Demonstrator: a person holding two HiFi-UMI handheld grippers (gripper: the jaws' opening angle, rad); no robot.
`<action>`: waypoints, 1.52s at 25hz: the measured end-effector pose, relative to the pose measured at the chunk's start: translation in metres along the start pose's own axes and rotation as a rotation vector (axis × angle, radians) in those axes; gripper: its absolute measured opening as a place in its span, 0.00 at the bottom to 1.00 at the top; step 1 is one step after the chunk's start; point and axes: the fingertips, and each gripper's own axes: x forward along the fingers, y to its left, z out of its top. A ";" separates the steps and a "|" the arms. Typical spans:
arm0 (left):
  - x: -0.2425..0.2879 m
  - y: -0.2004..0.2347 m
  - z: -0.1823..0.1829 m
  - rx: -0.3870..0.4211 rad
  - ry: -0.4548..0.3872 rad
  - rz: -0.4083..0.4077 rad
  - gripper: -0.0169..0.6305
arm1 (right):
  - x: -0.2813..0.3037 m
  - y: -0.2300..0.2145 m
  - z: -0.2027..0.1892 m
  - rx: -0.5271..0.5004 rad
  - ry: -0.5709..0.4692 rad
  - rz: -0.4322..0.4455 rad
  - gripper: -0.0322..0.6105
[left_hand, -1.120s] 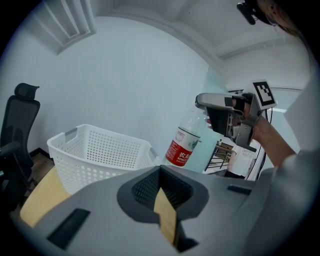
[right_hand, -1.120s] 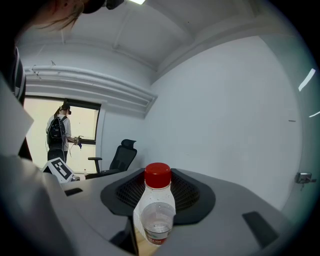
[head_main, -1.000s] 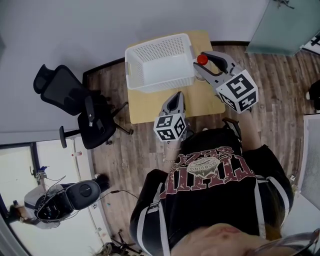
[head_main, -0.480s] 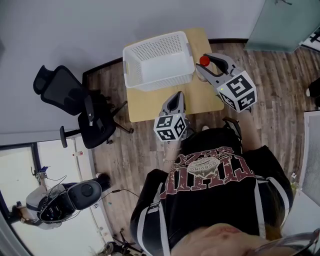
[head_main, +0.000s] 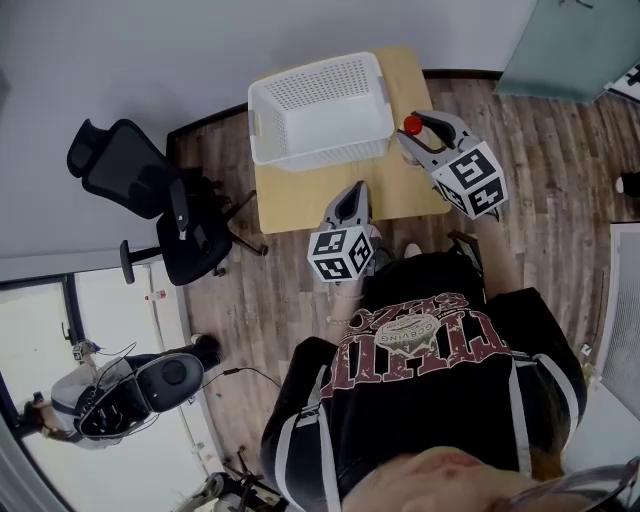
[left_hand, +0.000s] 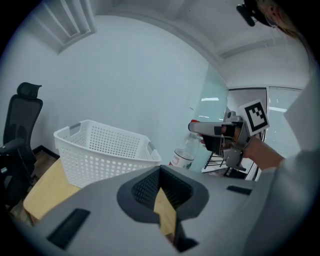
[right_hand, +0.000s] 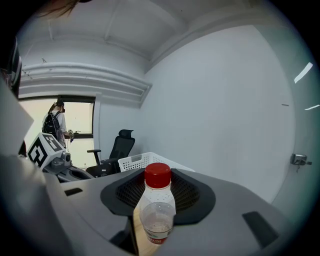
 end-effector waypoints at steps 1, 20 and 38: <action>-0.001 0.001 0.000 -0.002 0.000 0.002 0.10 | 0.003 0.001 -0.004 -0.001 0.008 0.000 0.31; -0.009 0.013 -0.005 -0.015 0.007 0.021 0.10 | 0.040 0.016 -0.080 0.028 0.114 0.049 0.31; -0.010 0.020 -0.011 -0.035 0.016 0.045 0.10 | 0.059 0.021 -0.132 0.036 0.206 0.069 0.31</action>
